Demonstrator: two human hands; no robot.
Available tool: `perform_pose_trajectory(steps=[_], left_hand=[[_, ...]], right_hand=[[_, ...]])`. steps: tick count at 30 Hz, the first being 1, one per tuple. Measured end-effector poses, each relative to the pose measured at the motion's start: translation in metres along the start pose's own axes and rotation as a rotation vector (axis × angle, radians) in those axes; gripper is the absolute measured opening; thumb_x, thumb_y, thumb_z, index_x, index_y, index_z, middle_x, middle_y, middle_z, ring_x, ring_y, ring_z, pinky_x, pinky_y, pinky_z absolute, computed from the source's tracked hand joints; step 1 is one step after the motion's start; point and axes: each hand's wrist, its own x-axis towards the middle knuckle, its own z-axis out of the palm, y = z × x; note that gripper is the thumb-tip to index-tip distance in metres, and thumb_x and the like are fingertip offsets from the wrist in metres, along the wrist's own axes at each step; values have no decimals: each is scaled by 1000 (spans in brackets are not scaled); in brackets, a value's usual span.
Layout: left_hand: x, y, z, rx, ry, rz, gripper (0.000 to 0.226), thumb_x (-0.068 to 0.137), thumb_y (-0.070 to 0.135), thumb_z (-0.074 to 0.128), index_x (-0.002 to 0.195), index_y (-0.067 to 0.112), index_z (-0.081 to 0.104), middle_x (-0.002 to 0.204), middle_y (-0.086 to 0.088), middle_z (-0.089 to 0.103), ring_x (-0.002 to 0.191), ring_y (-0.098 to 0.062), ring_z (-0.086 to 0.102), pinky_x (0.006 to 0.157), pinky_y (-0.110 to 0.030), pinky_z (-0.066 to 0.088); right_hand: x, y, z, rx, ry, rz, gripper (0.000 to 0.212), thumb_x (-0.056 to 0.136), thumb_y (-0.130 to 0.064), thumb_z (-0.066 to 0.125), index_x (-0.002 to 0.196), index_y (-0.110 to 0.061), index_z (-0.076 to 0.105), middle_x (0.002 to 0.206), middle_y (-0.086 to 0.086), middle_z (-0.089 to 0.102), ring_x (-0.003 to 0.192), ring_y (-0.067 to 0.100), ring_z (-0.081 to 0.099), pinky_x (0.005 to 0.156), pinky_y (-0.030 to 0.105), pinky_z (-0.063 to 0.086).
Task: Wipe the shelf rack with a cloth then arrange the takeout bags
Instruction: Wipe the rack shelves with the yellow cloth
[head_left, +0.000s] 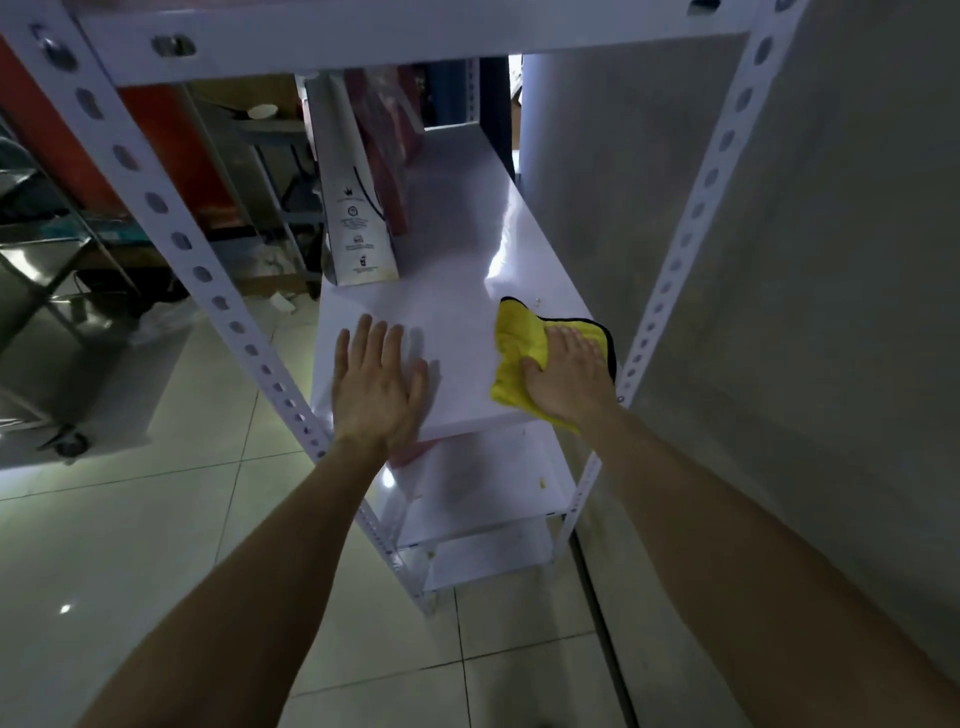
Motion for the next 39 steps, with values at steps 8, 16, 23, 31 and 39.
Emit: perform_pose_trajectory(steps=[8,16,23,31,39], left_hand=[[-3,-3,8,-38,4,-60,68,112,59,25,159,14,47,167,-8,45,166,-25,22,137,-50,8],[-3,-2,5,-37,69,-20,58,111,51,40,150,10,55,155,-11,56,159,-30,36,132,-52,23],[-4,2,-2,-79,73,-23,58,110,50,41,146,8,57,150,-13,59,155,-33,40,130,-53,27],[-6,1,-6,-121,-4,-38,59,110,52,38,144,7,56,147,-14,60,152,-35,42,128,-54,28],[-5,-1,0,-126,6,-29,60,110,55,32,142,10,57,144,-14,63,147,-35,47,127,-54,31]], right_hand=[[102,-7,0,10,-39,-5,67,103,-48,52,156,-8,43,163,13,44,152,32,37,128,46,20],[165,-54,16,7,-93,-78,71,103,-51,45,160,-8,38,165,14,40,155,32,32,129,46,17],[93,-65,23,9,-83,-185,72,104,-51,49,161,-9,37,163,15,43,151,33,38,126,44,23],[-9,-30,7,22,-65,-168,71,107,-49,49,165,-11,32,169,9,37,158,27,28,129,42,16],[-18,10,-4,19,-38,-59,67,107,-49,47,162,-12,35,168,8,37,157,27,29,129,44,16]])
